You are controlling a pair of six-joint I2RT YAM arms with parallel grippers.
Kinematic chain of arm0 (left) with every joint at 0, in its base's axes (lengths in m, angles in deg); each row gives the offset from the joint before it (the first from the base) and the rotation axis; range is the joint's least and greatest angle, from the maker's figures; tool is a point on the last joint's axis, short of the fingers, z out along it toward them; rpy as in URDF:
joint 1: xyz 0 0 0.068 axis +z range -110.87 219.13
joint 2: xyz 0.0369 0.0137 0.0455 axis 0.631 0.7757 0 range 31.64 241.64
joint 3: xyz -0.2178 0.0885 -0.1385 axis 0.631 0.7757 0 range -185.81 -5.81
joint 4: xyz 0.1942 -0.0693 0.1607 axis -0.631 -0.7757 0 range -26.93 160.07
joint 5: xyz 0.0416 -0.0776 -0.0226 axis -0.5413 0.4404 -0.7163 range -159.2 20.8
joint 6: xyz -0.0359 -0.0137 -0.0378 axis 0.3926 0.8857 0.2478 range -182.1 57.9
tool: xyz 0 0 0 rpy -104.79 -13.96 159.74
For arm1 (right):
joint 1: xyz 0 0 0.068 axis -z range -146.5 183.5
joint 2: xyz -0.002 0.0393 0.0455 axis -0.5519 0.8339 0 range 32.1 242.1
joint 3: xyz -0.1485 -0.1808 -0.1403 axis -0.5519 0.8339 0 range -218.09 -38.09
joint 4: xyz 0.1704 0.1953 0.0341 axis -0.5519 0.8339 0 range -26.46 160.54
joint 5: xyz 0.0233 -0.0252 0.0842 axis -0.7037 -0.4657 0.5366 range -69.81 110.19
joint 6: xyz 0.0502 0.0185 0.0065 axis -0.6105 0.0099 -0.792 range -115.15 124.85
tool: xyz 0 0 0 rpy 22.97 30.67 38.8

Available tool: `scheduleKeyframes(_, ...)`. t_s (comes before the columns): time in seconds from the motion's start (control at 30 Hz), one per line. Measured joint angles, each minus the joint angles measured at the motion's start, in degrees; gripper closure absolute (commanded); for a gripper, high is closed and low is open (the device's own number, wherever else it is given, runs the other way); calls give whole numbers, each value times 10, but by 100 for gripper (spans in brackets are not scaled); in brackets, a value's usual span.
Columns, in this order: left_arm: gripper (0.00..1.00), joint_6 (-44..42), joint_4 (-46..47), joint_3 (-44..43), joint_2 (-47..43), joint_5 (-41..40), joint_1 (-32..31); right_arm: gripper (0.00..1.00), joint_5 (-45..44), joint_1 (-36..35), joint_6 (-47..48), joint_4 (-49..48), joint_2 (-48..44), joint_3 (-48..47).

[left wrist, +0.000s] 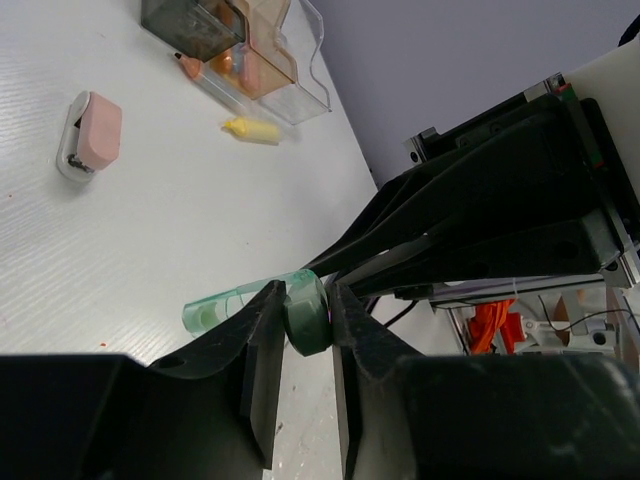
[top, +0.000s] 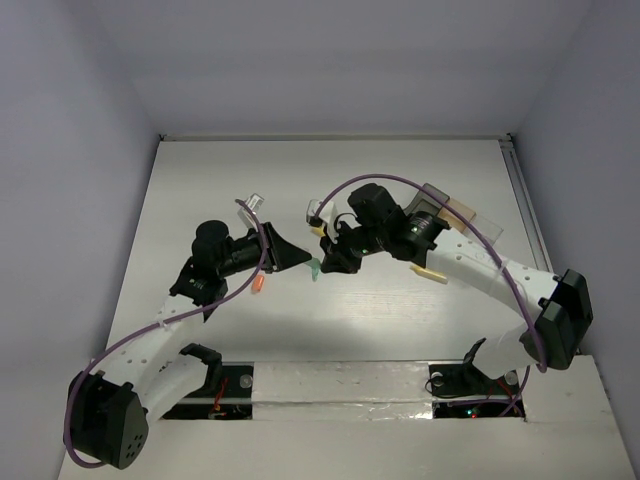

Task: Sort the stationery into containers
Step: Pick up the pen from the center of the board, then close the pen cap on the pen.

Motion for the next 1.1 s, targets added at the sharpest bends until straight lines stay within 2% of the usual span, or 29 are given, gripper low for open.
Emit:
scheduleKeyframes(0.1, 93, -1, -2, 0, 0, 0, 0, 100, -1, 0, 2, 1, -1, 0)
scheduleKeyframes(0.13, 100, -2, -2, 0, 0, 0, 0, 100, -2, 0, 4, 1, -1, 0)
scheduleKeyframes(0.33, 100, -16, -16, 0, -1, -1, 0, 100, -10, -1, 6, 3, -1, 0)
scheduleKeyframes(0.37, 100, -17, -17, 0, -2, -2, 0, 96, -12, -2, 6, 3, -1, 1)
scheduleKeyframes(0.43, 100, -19, -21, 0, -7, -3, 2, 69, -21, -4, 4, -3, -6, 7)
scheduleKeyframes(0.47, 100, -18, -21, 0, -10, -3, 3, 69, -23, -5, 4, -6, -10, 9)
scheduleKeyframes(0.5, 100, -19, -21, 0, -14, -5, 3, 52, -29, -7, -1, -16, -19, 16)
scheduleKeyframes(0.6, 100, -20, -24, 0, -28, -16, 13, 32, -45, -7, -16, -31, -66, 46)
scheduleKeyframes(0.63, 100, -20, -24, 0, -31, -18, 17, 28, -47, -7, -21, -40, -87, 58)
scheduleKeyframes(0.77, 100, -15, -24, -3, -38, -25, 24, 26, -52, -6, -41, -98, -174, 111)
scheduleKeyframes(0.87, 100, 0, -12, -5, -45, -26, 29, 27, -51, -6, -66, -184, -238, 176)
scheduleKeyframes(0.93, 100, 18, 4, -5, -52, -24, 31, 36, -52, -6, -88, -244, -267, 222)
scheduleKeyframes(0.97, 100, 28, 15, -6, -55, -22, 32, 42, -54, -6, -103, -276, -276, 244)
scheduleKeyframes(1.0, 100, 37, 23, -7, -58, -19, 33, 60, -57, -6, -120, -316, -282, 267)
scheduleKeyframes(1.07, 100, 50, 31, -16, -62, -14, 36, 72, -63, -2, -149, -364, -283, 296)
scheduleKeyframes(1.1, 100, 54, 30, -24, -64, -12, 36, 82, -65, 2, -165, -392, -282, 310)
